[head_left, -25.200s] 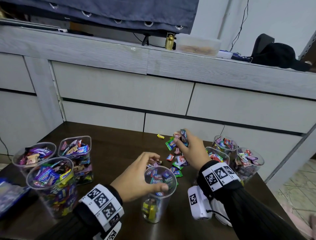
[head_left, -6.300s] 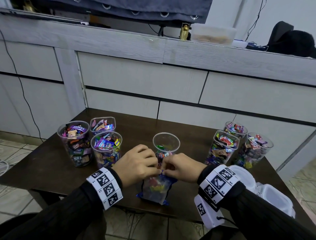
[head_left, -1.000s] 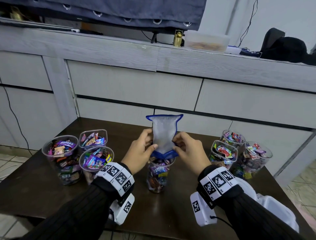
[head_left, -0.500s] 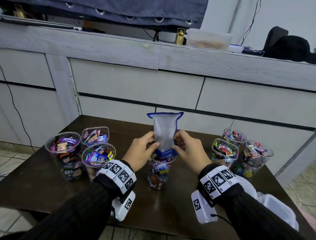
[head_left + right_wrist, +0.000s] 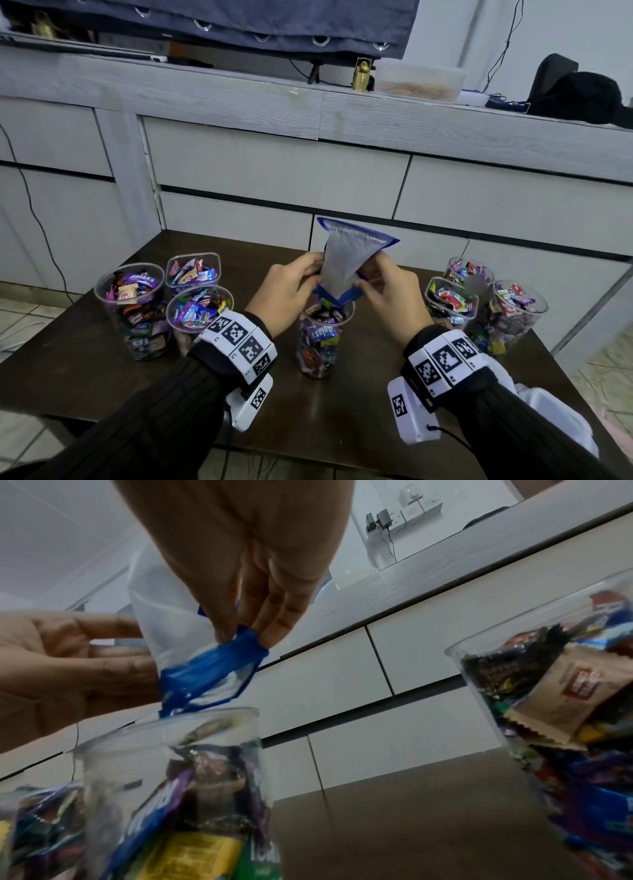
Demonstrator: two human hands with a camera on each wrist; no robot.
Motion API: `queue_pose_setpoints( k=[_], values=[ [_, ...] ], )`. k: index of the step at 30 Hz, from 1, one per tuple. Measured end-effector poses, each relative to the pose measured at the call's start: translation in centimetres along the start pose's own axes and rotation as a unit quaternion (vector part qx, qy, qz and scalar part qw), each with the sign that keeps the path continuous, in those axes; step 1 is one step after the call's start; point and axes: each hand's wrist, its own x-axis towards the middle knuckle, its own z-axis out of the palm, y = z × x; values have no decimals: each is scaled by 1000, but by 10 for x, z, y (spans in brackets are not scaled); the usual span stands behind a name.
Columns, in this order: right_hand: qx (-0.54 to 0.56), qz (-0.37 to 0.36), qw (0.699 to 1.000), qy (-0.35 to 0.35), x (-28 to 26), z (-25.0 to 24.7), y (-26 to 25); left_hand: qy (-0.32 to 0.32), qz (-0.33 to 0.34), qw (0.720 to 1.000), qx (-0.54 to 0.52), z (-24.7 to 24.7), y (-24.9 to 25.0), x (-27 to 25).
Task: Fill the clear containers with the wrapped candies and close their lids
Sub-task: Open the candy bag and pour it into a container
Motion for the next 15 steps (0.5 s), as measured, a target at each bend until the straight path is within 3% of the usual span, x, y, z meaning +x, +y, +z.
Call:
queue_pose_setpoints(
  k=[8,15],
  values=[
    [36,66,997,11,6,-5,4,69,-53,996,31,-3,-6,9],
    [38,36,998,-23,1,2,-2,12,-66,998,-15,2,-3,3]
  ],
)
